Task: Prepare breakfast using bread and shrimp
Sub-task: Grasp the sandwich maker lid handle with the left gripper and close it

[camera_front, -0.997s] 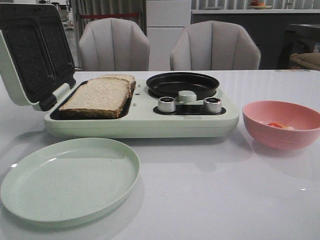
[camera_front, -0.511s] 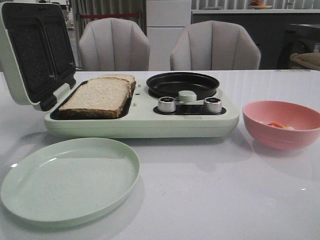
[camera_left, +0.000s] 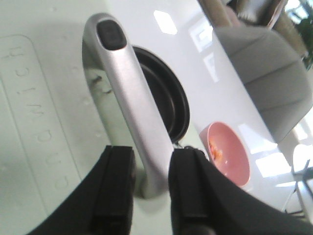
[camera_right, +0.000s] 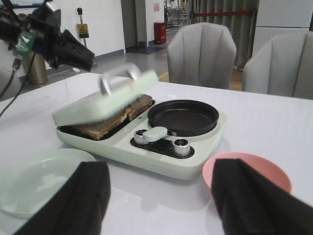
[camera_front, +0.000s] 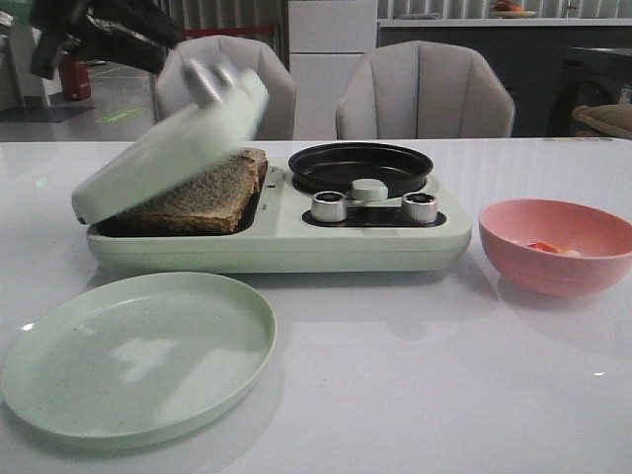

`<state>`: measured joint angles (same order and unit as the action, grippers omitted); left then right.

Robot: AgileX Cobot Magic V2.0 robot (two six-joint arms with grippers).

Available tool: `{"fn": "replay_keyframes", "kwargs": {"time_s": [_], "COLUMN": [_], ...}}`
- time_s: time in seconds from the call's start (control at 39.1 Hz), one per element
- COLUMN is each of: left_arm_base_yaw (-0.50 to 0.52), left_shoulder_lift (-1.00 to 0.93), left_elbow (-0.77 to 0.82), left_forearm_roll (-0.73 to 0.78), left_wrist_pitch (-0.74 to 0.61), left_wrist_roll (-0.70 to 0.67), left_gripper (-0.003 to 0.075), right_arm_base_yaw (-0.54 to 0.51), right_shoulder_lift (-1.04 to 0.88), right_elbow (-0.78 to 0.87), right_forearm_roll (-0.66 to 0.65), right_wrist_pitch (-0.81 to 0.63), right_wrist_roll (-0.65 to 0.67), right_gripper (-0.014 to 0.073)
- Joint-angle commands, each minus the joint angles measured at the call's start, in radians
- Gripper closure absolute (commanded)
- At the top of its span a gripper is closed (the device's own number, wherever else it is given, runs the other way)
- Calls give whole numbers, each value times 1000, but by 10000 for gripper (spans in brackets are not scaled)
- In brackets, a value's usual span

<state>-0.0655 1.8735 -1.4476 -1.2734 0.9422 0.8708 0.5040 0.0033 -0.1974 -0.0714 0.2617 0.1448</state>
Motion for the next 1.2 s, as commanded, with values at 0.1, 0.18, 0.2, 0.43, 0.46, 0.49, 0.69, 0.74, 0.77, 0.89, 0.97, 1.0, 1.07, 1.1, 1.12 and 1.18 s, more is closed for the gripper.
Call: {"fn": "replay_keyframes", "kwargs": {"time_s": [0.1,0.18,0.2,0.43,0.46,0.49,0.69,0.74,0.77,0.89,0.97,1.0,1.07,1.1,1.12,1.18], "left_arm_base_yaw": [-132,-151,-153,-153,-153,-151,-124,-115,-113,-101,-97,-97,-97,-97,-97,-97], "left_shoulder_lift": [46,79,87,96,92,85,-7,-43,-65,-165,-227,-249,-305,-326,-346,-377], "left_elbow": [-23,-23,-23,-23,-25,-24,-65,-87,-99,-157,-192,-202,-209,-209,-209,-207], "left_forearm_roll": [80,88,86,95,98,98,217,296,347,594,776,842,1013,1078,1121,1200], "left_wrist_pitch": [-97,-91,-91,-85,-85,-85,-61,-55,-55,-67,-74,-74,-78,-78,-78,-77], "left_wrist_roll": [9,9,9,9,9,9,-9,-49,-82,-238,-338,-378,-490,-522,-562,-607], "left_gripper": [481,481,481,481,481,481,481,481,481,481,481,481,481,481,481,481], "right_arm_base_yaw": [-3,-3,-3,-3,-3,-3,-3,-3,-3,-3,-3,-3,-3,-3,-3,-3], "right_shoulder_lift": [11,11,11,11,11,11,11,11,11,11,11,11,11,11,11,11], "right_elbow": [-29,-29,-29,-29,-29,-29,-29,-29,-29,-29,-29,-29,-29,-29,-29,-29], "right_forearm_roll": [-3,-3,-3,-3,-3,-3,-3,-3,-3,-3,-3,-3,-3,-3,-3,-3], "right_wrist_pitch": [-90,-90,-90,-90,-90,-90,-90,-90,-90,-90,-90,-90,-90,-90,-90,-90], "right_wrist_roll": [-2,-2,-2,-2,-2,-2,-2,-2,-2,-2,-2,-2,-2,-2,-2,-2], "right_gripper": [54,54,54,54,54,54,54,54,54,54,54,54,54,54,54,54]}}
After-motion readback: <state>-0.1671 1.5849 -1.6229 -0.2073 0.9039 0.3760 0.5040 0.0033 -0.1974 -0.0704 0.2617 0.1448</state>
